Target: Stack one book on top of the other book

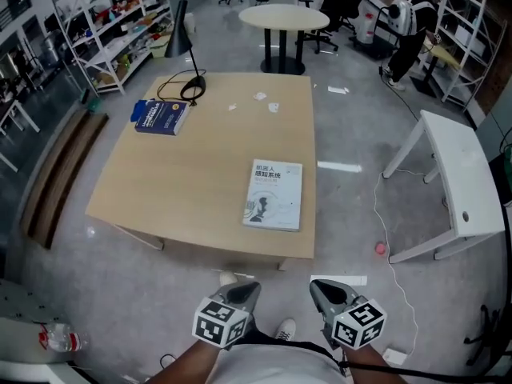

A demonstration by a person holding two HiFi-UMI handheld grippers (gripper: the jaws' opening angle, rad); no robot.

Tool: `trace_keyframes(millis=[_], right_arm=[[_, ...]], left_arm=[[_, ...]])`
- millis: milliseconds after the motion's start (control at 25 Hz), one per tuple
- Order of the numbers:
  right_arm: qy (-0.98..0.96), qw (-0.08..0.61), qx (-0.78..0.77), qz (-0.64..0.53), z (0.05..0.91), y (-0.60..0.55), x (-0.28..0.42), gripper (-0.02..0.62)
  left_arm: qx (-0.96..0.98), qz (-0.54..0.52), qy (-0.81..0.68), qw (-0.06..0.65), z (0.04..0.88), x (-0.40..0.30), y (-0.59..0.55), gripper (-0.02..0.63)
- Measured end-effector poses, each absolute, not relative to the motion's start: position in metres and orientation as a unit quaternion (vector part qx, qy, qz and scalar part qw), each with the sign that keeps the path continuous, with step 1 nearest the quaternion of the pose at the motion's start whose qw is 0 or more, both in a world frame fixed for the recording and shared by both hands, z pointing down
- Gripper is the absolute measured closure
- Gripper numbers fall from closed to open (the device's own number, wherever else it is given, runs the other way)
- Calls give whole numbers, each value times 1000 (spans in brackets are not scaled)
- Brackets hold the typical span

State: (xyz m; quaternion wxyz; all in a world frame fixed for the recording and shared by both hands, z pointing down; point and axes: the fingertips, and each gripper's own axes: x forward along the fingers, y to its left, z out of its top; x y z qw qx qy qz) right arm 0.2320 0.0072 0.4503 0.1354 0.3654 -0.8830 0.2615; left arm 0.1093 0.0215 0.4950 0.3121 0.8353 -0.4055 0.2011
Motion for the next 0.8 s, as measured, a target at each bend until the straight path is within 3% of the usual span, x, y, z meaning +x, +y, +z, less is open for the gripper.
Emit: trace_keyframes(millis=[600,800], right_arm=[[-871,72,409,263,422,19,204,594],[-869,79,418,252,414,20,179,594]], left_arm=[[864,207,-370,273,459,77,27,601],[873,208,-355,262,451,57,22,601]])
